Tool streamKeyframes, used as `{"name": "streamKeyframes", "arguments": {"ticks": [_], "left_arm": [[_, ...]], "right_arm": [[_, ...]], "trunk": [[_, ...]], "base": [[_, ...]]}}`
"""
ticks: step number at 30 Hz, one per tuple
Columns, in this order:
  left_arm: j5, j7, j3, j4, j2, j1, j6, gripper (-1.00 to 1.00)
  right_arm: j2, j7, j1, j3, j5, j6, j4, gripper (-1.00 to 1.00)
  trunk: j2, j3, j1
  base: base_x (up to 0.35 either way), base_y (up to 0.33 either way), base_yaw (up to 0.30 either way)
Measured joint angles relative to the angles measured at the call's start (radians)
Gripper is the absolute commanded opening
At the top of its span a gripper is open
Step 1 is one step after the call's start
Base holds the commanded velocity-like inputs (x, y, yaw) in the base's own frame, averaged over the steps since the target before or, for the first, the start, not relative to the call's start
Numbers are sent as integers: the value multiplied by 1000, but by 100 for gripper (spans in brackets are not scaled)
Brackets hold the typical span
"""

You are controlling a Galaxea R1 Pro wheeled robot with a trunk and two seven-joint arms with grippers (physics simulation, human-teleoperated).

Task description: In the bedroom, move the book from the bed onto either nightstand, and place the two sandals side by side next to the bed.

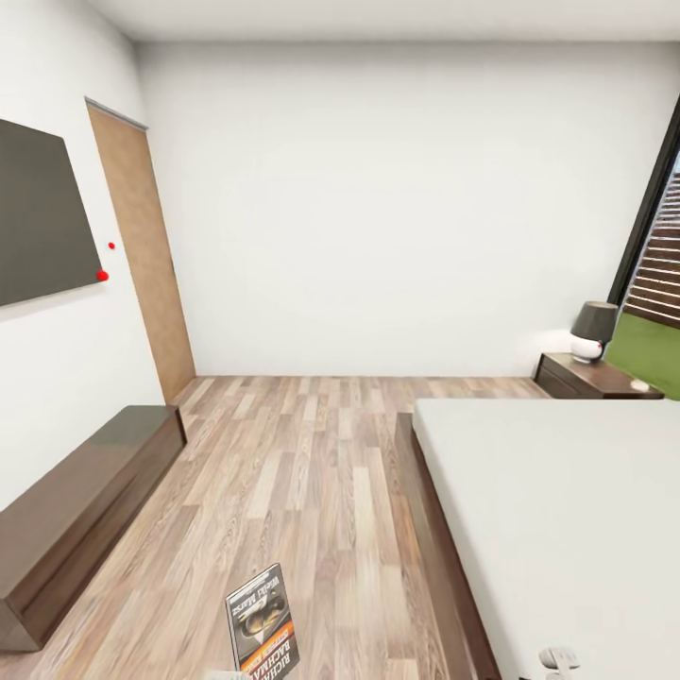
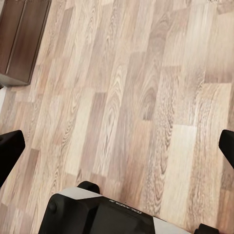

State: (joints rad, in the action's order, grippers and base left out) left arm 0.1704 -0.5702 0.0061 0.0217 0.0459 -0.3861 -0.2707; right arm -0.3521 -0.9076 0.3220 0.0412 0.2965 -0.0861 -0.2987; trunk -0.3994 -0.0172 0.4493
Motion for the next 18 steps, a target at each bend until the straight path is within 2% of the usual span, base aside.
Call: {"name": "streamKeyframes", "arguments": {"ticks": [18], "left_arm": [[-1, 3, -1, 0, 0, 0, 0, -100]], "right_arm": [[0, 0, 0, -1, 1, 0, 0, 100]], "trunk": [[0, 0, 0]], "base": [[294, 94, 0]]}}
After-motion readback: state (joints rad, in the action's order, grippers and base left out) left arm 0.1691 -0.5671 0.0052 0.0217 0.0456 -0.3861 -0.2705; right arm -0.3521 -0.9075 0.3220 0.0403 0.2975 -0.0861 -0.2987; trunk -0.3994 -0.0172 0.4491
